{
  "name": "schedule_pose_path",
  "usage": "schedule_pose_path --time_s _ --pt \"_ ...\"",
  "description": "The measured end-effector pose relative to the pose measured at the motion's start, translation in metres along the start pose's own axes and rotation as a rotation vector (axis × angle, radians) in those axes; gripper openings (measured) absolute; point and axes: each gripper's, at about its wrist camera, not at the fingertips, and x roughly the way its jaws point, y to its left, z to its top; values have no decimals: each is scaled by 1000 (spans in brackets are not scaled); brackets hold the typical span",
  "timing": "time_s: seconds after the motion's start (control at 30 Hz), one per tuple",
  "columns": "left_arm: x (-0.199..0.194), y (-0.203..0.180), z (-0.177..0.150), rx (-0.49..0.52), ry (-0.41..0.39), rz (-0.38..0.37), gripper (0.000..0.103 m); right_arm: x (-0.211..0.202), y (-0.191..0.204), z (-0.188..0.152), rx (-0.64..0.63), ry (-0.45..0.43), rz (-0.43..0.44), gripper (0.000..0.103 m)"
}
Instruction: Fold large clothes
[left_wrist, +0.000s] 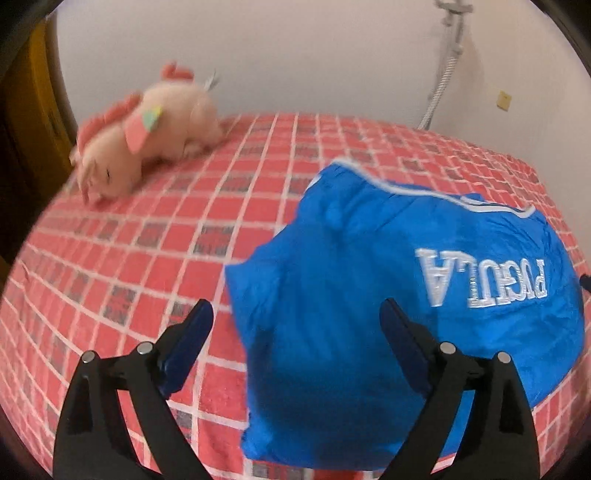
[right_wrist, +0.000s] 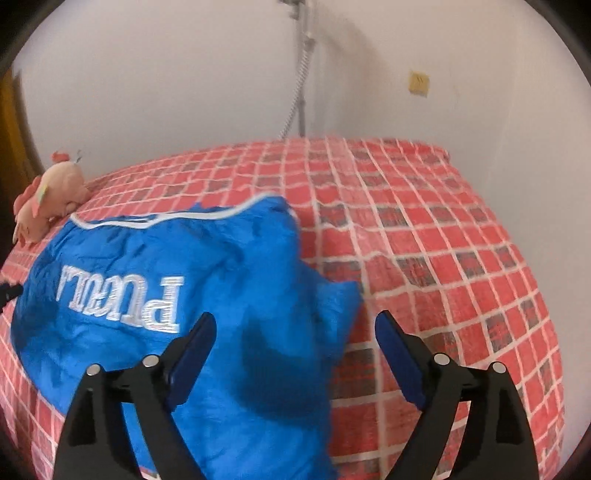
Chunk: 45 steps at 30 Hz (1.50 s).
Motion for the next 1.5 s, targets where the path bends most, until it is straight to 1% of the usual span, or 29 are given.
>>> schedule_pose_path --time_s 0.07,0.13,0.23,0.27,0.37,0.5,0.53,0.6,0.67,0.7,0.73,0.77,0.87,0.97,1.0,1.17,1.23,1.3,1.37,1.5 --pt "11 11 -2 -30 45 -63 91 12 -12 -2 32 56 63 89" --pt "25 17 -5 -69 103 -127 91 24 -19 -4 64 100 100 90" --pt "36 15 -11 -82 127 -193 92 38 -23 -9 94 145 158 92" --pt "38 13 -12 -72 128 -201 95 40 -23 -10 98 153 171 93" --pt "43 6 -17 -55 120 -201 97 52 -19 -12 104 174 216 95" --pt "51 6 -19 -70 120 -246 99 72 -19 -16 147 211 337 95" --pt "54 6 -20 -79 118 -261 99 75 -19 -17 150 213 357 94" --pt "54 9 -22 -93 106 -276 88 73 -16 -18 135 194 370 82" --pt "48 6 -21 -97 87 -278 63 65 -14 -17 140 179 413 54" --pt "43 3 -21 -92 72 -273 56 62 -13 -17 136 171 420 48" --pt "38 1 -20 -88 56 -266 41 57 -11 -17 131 161 421 40" --pt "33 -1 -20 -86 40 -255 32 55 -11 -17 128 155 421 35" --pt "23 -9 -20 -78 12 -238 21 41 -11 -13 127 125 443 28" --pt "7 -13 -19 -83 -29 -238 15 21 -10 -9 118 91 462 25" --pt "-1 -14 -19 -83 -48 -243 14 11 -7 -7 106 73 464 25" --pt "-65 -28 -24 -35 -169 -277 12 -46 5 -10 42 -4 473 24" --pt "-87 -31 -30 -28 -194 -294 12 -69 5 -15 24 -21 475 24" --pt "-107 -31 -39 -21 -204 -310 12 -92 4 -24 8 -30 477 24" --pt "-129 -33 -56 -3 -205 -324 12 -113 0 -37 0 -32 486 24" --pt "-156 -33 -96 18 -186 -333 12 -148 -5 -74 -26 -6 490 24"
